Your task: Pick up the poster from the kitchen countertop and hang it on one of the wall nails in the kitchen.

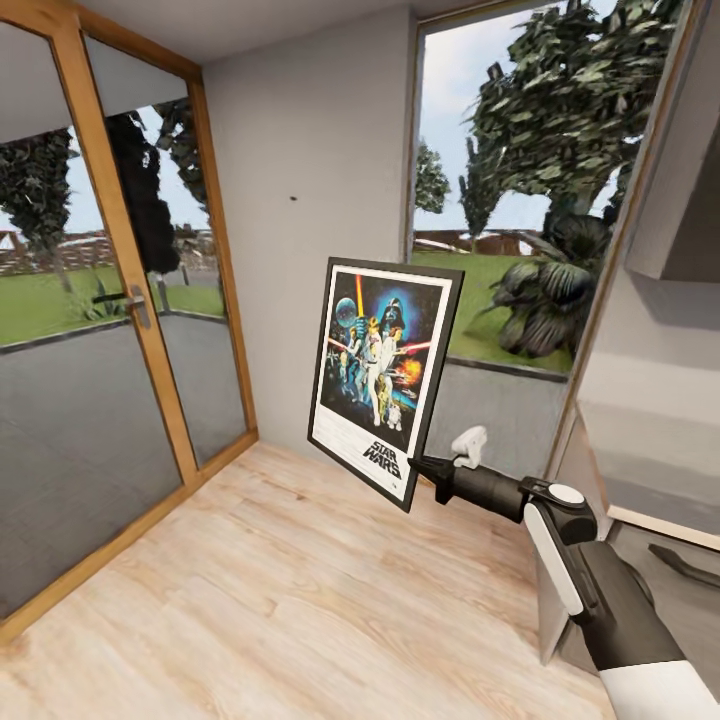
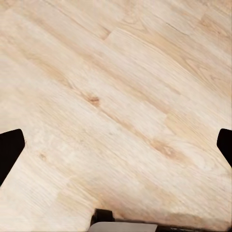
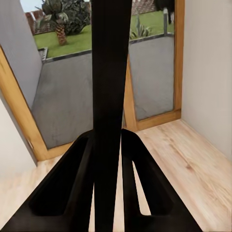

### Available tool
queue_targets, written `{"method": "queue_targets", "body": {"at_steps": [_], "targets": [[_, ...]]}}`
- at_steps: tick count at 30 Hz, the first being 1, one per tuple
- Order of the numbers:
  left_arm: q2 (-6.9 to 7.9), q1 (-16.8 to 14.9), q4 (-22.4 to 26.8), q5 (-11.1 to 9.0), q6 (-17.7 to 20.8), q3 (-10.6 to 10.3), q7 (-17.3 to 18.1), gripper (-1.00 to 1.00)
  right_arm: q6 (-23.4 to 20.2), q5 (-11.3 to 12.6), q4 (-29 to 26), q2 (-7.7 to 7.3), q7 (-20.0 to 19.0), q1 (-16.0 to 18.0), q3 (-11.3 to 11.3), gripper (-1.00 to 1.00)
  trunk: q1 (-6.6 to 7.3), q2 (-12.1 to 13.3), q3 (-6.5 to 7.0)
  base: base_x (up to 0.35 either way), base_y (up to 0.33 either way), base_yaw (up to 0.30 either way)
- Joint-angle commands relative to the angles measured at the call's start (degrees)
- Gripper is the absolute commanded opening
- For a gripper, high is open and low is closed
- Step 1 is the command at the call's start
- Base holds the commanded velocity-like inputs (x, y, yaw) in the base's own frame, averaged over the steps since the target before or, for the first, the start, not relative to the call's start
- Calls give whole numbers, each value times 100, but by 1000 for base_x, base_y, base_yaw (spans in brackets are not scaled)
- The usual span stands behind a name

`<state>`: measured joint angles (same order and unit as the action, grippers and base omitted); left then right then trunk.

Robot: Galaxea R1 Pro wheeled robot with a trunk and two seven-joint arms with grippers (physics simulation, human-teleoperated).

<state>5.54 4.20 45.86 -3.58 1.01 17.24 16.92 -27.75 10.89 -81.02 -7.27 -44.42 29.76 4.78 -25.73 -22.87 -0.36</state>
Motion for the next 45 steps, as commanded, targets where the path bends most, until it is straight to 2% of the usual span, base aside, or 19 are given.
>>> {"method": "queue_targets", "body": {"at_steps": [1,45], "targets": [[0,1,2,-37,10,8,31,100,-53,62,-1,-3,-3,4,5,-100,-5,-5,-4,217,297,0],[0,1,-2,-37,13,3,34,100,-29,71,-1,6,4,4,12,-100,-5,-5,-4,164,316,0]]}}
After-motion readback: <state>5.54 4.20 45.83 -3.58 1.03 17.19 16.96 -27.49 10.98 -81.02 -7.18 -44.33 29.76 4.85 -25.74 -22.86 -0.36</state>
